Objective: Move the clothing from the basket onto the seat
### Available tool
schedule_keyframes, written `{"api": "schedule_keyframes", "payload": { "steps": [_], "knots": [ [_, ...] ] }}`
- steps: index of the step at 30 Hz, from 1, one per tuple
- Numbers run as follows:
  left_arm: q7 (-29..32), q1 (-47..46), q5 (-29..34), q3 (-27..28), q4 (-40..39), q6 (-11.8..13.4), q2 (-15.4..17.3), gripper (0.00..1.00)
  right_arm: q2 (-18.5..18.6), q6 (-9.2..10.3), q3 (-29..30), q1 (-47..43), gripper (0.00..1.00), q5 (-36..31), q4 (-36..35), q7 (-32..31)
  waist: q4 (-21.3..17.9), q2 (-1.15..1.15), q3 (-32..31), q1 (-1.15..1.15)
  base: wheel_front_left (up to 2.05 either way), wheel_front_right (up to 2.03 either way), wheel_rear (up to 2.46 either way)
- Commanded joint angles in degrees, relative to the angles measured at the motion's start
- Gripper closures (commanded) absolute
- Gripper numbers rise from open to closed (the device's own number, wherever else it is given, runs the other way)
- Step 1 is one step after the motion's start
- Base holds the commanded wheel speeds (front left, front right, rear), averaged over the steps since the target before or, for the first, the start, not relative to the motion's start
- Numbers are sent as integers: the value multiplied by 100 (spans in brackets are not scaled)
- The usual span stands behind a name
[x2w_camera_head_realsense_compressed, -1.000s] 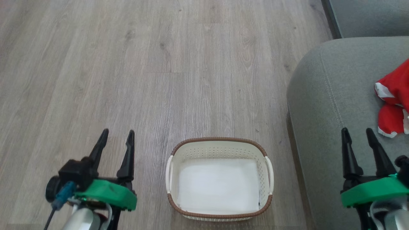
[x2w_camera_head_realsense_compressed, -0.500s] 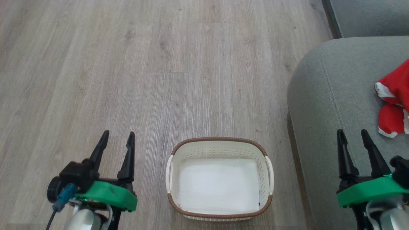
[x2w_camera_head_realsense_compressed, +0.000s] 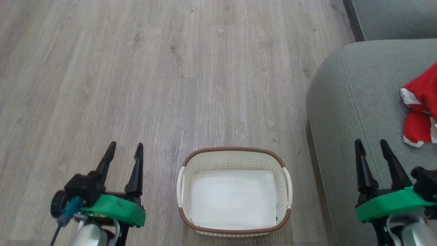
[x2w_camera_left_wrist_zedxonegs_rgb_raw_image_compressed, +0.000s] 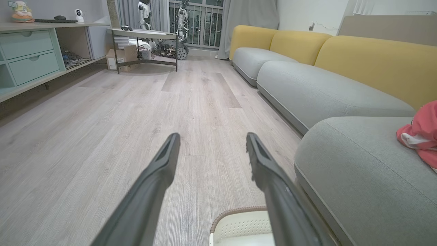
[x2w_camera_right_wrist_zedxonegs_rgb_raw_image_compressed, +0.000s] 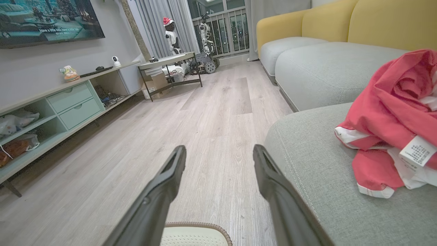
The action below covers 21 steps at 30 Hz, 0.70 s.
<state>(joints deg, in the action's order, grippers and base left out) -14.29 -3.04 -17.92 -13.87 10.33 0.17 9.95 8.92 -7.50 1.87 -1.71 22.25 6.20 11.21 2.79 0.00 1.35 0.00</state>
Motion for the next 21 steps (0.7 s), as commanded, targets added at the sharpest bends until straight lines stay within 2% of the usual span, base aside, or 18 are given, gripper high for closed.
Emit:
{"api": "schedule_keyframes", "payload": {
  "steps": [1,2,3,4,7,21],
  "knots": [
    [-71,-129,69,263,-128,-33,-9,0,104,1,-126,259,0,18,-140,74,-1,0,-9,0,0,0,0],
    [-71,-126,84,278,-109,-50,-25,0,103,1,-137,262,0,21,-128,75,-2,0,-10,0,0,0,0],
    [-71,-124,89,287,-87,-79,-43,100,104,1,-147,268,100,24,-118,77,-2,0,-10,0,0,0,0],
    [3,5,54,15,95,-71,-80,100,-8,-1,-28,-2,100,9,74,10,-3,0,-10,0,0,0,0],
    [18,94,38,-43,361,-69,-138,100,-42,-1,-66,-88,100,20,363,0,-5,0,-12,0,0,0,0],
    [247,70,-782,185,394,-145,-205,100,-104,-1,-15,-8,100,789,440,-193,-35,0,-24,0,0,0,0]
  ]
}}
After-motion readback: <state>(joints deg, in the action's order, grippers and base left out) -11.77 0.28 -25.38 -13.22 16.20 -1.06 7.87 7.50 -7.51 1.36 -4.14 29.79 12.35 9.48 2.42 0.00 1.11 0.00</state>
